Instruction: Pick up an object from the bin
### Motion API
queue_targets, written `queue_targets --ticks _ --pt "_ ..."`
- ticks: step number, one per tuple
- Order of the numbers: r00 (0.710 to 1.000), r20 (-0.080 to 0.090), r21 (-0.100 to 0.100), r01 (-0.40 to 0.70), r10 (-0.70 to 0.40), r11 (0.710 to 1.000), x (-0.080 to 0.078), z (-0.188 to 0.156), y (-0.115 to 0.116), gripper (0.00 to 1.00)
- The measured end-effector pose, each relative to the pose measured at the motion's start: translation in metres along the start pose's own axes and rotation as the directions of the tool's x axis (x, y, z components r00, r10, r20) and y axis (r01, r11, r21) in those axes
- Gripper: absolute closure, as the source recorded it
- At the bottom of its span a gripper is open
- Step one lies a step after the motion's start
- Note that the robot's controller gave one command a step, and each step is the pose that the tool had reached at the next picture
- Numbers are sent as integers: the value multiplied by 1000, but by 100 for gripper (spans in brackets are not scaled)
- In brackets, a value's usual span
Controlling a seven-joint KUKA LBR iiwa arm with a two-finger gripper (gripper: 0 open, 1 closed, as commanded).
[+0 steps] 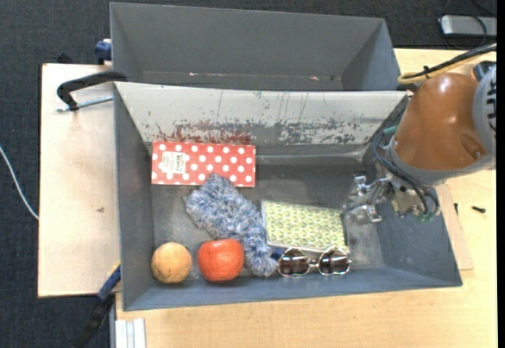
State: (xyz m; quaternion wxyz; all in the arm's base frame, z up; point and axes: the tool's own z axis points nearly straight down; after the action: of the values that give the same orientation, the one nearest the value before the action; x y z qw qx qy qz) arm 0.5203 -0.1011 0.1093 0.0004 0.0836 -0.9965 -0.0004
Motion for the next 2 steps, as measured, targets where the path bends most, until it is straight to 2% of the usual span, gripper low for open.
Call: queue_targets --ticks 1,2 --pt "999 6 2 54 -54 999 6 -9 -22 100" --pt "983 3 2 182 -182 983 17 -30 -13 100"
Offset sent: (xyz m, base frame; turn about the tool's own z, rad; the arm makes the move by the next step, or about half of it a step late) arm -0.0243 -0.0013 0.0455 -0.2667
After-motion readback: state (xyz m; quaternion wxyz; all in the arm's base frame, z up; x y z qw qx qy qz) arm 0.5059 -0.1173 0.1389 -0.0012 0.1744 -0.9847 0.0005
